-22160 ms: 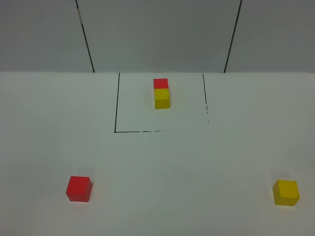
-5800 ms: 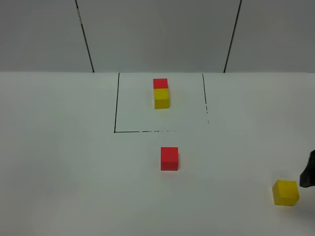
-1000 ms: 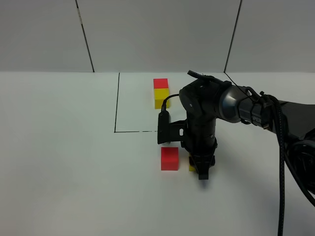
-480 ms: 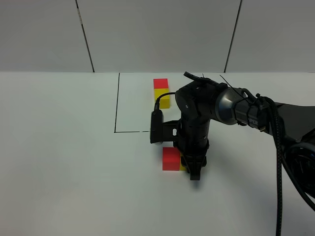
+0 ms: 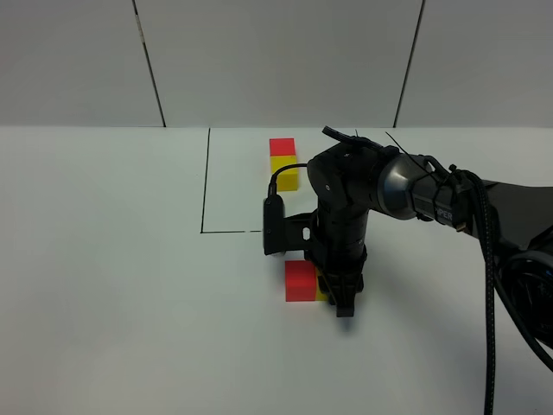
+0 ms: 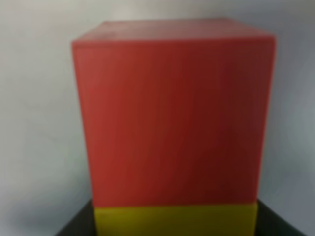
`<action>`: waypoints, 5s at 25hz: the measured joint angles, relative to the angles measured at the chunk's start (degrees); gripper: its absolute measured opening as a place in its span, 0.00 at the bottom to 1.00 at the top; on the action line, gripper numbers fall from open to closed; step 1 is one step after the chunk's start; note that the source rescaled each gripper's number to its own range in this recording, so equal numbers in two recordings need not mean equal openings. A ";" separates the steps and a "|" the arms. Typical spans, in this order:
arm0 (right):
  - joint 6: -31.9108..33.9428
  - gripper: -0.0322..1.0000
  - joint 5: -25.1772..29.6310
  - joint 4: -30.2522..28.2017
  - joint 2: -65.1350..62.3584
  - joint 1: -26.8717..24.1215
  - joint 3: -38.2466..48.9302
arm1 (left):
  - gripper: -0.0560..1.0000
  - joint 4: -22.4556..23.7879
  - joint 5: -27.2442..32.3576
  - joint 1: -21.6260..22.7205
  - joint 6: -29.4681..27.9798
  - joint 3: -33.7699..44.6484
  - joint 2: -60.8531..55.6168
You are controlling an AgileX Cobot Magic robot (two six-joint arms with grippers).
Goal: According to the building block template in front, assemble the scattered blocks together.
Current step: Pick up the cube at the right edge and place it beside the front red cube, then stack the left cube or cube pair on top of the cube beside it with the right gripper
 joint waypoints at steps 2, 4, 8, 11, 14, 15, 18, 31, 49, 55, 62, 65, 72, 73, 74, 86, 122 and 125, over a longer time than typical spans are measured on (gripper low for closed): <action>0.00 0.04 0.00 0.00 0.00 0.00 0.00 | 0.59 0.00 0.00 0.00 0.00 0.00 0.00; 0.00 0.04 0.04 0.07 0.00 0.00 0.00 | 0.59 0.00 0.00 0.00 0.00 0.00 0.00; -0.05 0.04 0.34 0.14 0.07 0.00 -0.11 | 0.59 0.00 0.00 0.00 0.00 0.00 0.00; 0.21 0.04 0.34 0.14 0.07 0.00 -0.11 | 0.59 0.00 0.00 0.00 0.00 0.00 0.00; 2.90 0.13 0.34 0.02 0.14 0.00 -0.11 | 0.59 0.00 0.00 0.00 0.00 0.00 0.00; 4.12 0.20 0.34 -0.16 0.07 0.00 -0.11 | 0.59 0.00 0.00 0.00 0.00 0.00 0.00; 7.37 0.56 0.48 -0.48 -0.59 0.00 -0.05 | 0.59 0.00 0.00 0.00 0.00 0.00 0.00; 23.89 1.00 1.09 -0.48 -16.49 0.00 -0.01 | 0.59 0.00 0.00 0.00 0.00 0.00 0.00; 67.61 0.99 -35.85 9.80 -63.34 -21.72 37.59 | 0.59 0.00 0.00 0.00 0.00 0.00 0.00; 74.30 0.99 -45.34 9.62 -78.15 -22.20 53.41 | 0.59 0.00 0.00 0.00 0.00 0.00 0.00; 75.08 0.96 -51.88 9.62 -83.75 -22.20 61.16 | 0.59 0.00 0.00 0.00 0.00 0.00 0.00; 75.12 0.89 -53.59 9.55 -83.75 -22.20 61.20 | 0.59 0.00 0.00 0.00 0.00 0.00 0.00; 68.80 0.89 -43.21 2.25 -77.65 -21.02 53.19 | 0.59 0.00 0.00 0.00 0.00 0.00 0.00; 66.87 0.91 -40.11 0.85 -75.17 -19.99 50.36 | 0.59 0.00 0.00 0.00 0.00 0.00 0.00; 65.43 0.94 -37.33 -0.70 -72.31 -18.67 47.32 | 0.59 0.00 0.00 0.00 0.00 0.00 0.00; 48.04 0.98 -6.64 -16.23 -35.61 -0.63 14.26 | 0.59 0.00 0.00 0.00 0.00 0.00 0.00; 10.31 0.94 -6.62 -7.11 -4.57 4.70 3.54 | 0.59 0.00 0.00 0.00 0.00 0.00 0.00; 10.31 0.93 -6.25 -6.67 -3.60 4.28 3.54 | 0.59 0.00 0.00 0.00 0.00 0.00 0.00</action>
